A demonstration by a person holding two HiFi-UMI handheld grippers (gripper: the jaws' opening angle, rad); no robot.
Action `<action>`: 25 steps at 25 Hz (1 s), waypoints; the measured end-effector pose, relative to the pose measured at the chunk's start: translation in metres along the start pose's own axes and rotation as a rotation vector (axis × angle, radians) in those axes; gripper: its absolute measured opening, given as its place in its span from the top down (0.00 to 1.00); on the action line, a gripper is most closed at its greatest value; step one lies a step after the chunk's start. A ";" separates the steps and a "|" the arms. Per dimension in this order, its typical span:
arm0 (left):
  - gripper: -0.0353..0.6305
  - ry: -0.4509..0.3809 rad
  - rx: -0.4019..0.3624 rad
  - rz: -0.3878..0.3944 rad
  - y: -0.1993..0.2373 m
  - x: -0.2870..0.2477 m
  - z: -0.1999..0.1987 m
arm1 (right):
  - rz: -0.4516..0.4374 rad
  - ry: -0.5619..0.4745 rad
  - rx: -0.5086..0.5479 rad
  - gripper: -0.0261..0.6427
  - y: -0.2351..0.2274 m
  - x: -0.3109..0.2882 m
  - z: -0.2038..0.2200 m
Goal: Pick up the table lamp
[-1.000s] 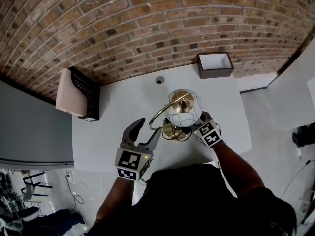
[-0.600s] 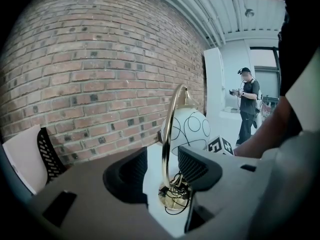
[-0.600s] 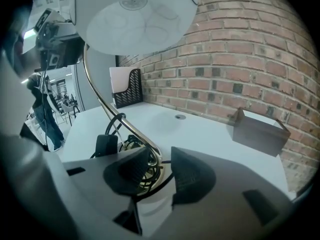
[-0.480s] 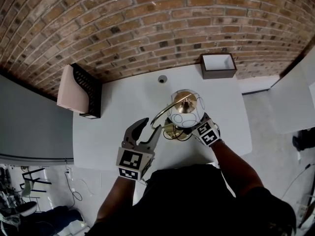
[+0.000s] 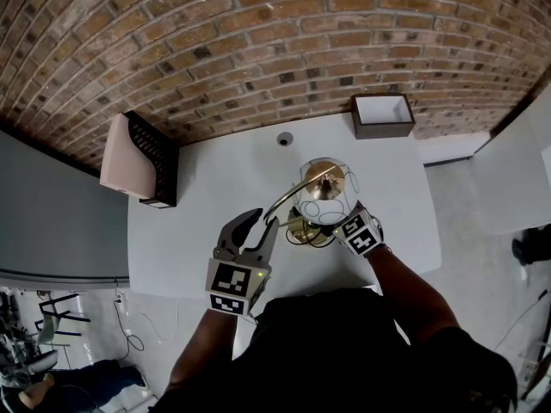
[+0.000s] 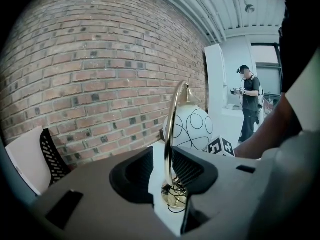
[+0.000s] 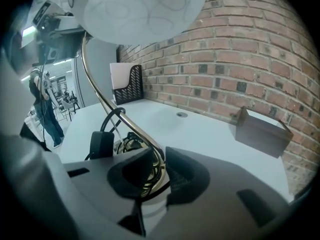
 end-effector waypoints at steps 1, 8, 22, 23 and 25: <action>0.77 0.001 0.001 0.000 0.000 0.000 0.000 | 0.000 0.003 0.001 0.85 0.000 -0.001 0.001; 0.82 0.000 0.000 0.005 -0.003 -0.002 0.000 | -0.004 0.004 0.005 0.87 -0.001 -0.004 0.003; 0.88 -0.015 0.020 0.057 -0.003 -0.003 0.000 | -0.029 -0.017 -0.020 0.88 -0.003 -0.005 0.004; 0.88 -0.018 0.020 0.060 -0.003 -0.003 0.000 | -0.029 -0.020 -0.020 0.88 -0.004 -0.006 0.005; 0.88 -0.024 0.019 0.061 -0.003 -0.003 0.001 | -0.026 -0.024 -0.018 0.88 -0.004 -0.006 0.006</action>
Point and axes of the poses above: the fingertips, and each gripper's own axes: x backward along the fingers, y to its left, z out of its underside, the point moved 7 cm from there along x, backward along the fingers, and after that the axes turned 2 degrees about y, right-handed, at the moved point
